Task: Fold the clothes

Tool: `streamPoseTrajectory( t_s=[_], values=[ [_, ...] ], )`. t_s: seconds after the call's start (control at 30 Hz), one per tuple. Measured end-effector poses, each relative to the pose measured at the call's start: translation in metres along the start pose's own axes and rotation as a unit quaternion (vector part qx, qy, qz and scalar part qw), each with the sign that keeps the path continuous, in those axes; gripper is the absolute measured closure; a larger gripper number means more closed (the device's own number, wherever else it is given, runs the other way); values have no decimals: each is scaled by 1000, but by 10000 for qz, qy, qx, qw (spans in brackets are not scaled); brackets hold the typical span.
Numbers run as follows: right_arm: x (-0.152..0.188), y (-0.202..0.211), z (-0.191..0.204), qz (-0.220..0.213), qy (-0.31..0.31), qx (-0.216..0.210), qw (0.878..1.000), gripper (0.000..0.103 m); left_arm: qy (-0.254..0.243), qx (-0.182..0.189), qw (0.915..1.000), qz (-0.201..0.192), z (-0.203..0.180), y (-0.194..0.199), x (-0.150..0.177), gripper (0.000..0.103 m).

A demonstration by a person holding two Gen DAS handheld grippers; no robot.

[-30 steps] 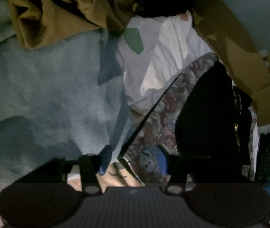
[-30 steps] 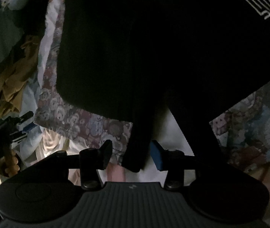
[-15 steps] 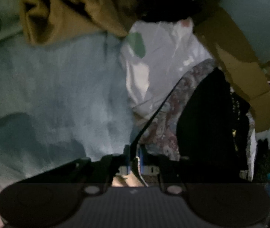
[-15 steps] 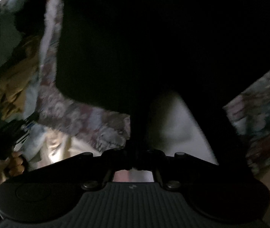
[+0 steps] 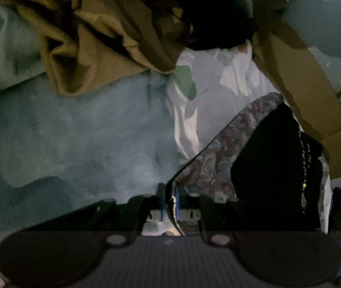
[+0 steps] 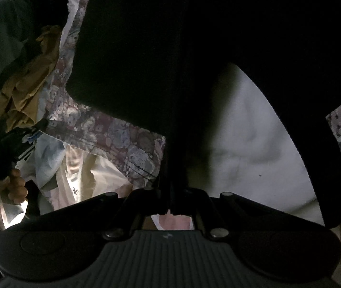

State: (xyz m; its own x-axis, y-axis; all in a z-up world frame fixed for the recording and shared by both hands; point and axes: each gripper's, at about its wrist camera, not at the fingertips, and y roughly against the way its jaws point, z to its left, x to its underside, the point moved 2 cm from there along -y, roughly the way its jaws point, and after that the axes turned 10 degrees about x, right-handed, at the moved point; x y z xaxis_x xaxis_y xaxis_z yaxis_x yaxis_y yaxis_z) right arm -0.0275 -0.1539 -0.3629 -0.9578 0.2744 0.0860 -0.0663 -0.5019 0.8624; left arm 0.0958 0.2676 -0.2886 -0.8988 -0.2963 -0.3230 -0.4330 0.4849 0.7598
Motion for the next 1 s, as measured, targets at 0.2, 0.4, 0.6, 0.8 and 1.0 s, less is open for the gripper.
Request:
streamPoseTrajectory(
  t_s=[0.2,0.4,0.6,0.8,1.0],
  values=[
    [-3,-1,0,9,90,98,9999,103,-19,-46,10000,19,6,-4,2,95],
    [-6,-3,-1,-20,156,323,9994,103,94,-217,9996,158,18,-22,6,95],
    [-6,-4,-3,-22,27,405,9992,97,164,-369,9989,225,18,-25,5,88],
    [-7,12,-5,-106,-78,530,9985,74,131,-522,9985,98,5,-11,-4,73],
    [-12,47,-7,-369,-33,513,9980,64,52,-442,9989,-150,-19,1,-21,54]
  ],
)
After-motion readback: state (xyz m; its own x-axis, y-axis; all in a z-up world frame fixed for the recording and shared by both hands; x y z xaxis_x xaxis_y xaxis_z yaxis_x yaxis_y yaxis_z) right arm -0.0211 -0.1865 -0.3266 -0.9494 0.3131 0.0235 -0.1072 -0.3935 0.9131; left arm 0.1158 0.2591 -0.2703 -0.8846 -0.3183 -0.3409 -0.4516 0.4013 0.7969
